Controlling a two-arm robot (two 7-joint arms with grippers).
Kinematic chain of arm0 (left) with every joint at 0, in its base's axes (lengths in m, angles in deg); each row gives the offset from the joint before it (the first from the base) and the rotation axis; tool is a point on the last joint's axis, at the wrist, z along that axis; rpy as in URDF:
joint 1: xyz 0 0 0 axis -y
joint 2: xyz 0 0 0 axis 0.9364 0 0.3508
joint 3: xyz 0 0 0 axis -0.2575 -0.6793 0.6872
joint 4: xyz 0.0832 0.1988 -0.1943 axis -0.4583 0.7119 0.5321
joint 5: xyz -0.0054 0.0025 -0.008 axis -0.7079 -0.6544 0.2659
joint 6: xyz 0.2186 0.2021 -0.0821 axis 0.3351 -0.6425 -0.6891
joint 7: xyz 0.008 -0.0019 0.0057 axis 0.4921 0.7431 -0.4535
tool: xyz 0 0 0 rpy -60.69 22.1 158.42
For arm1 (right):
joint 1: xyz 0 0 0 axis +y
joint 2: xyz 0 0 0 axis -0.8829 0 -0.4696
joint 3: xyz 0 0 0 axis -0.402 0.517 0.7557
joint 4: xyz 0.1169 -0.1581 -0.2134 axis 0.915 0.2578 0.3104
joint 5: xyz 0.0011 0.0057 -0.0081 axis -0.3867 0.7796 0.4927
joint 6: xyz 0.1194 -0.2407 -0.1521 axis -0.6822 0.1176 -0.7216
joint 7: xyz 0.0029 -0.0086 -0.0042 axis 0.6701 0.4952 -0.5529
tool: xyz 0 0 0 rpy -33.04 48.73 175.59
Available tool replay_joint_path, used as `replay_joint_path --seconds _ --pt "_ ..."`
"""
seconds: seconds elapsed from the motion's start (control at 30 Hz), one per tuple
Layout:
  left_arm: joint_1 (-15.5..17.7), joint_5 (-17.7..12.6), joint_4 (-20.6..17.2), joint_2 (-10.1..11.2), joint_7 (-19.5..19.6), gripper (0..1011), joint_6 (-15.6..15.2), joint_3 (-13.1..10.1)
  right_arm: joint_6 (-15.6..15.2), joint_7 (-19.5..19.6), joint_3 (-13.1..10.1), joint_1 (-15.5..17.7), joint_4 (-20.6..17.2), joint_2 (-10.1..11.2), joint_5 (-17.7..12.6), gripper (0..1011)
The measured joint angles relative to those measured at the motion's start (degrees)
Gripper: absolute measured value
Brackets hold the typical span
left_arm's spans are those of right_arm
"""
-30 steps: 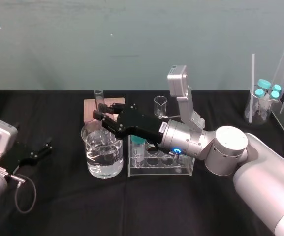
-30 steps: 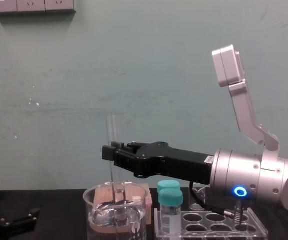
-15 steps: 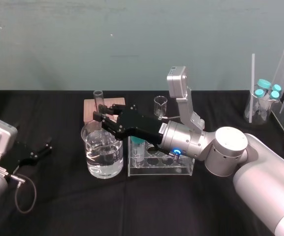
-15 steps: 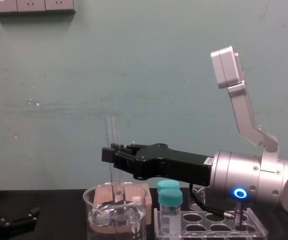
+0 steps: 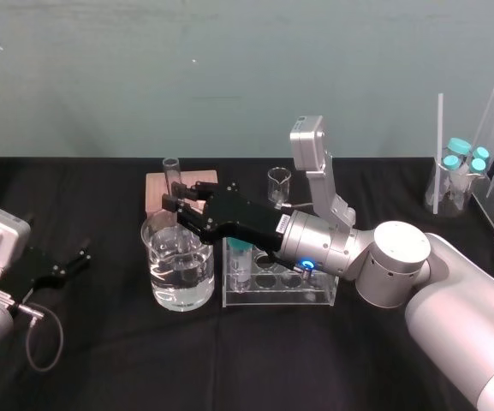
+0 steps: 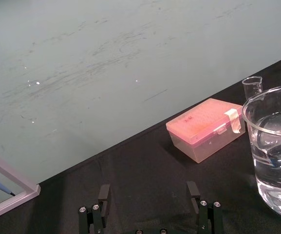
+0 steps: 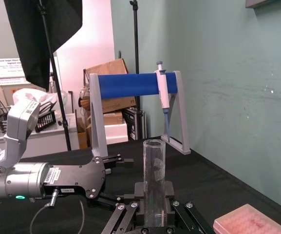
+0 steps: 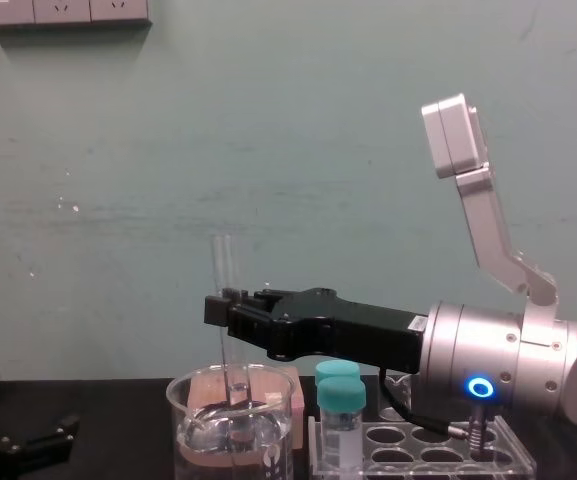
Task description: Hold the test tube with one hand and immerse one end into the beaker, then return it to the test tube rack.
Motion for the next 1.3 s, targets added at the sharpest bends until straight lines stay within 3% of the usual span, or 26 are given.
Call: replay_joint_path --seconds 0.67,1.03,1.3 --pt "0.0 0.0 0.0 0.0 0.0 1000 0.0 0.0 2.13 -0.04 -0.65 -1.09 -1.44 0.15 0.21 225" --pt "0.0 0.0 0.0 0.0 0.0 1000 0.0 0.0 4.23 0.19 -1.75 -1.59 -6.75 1.53 0.2 225" --pt "0.0 0.0 0.0 0.0 0.0 1000 0.0 0.0 4.83 2.62 -4.15 -0.92 -12.47 3.89 -0.96 225"
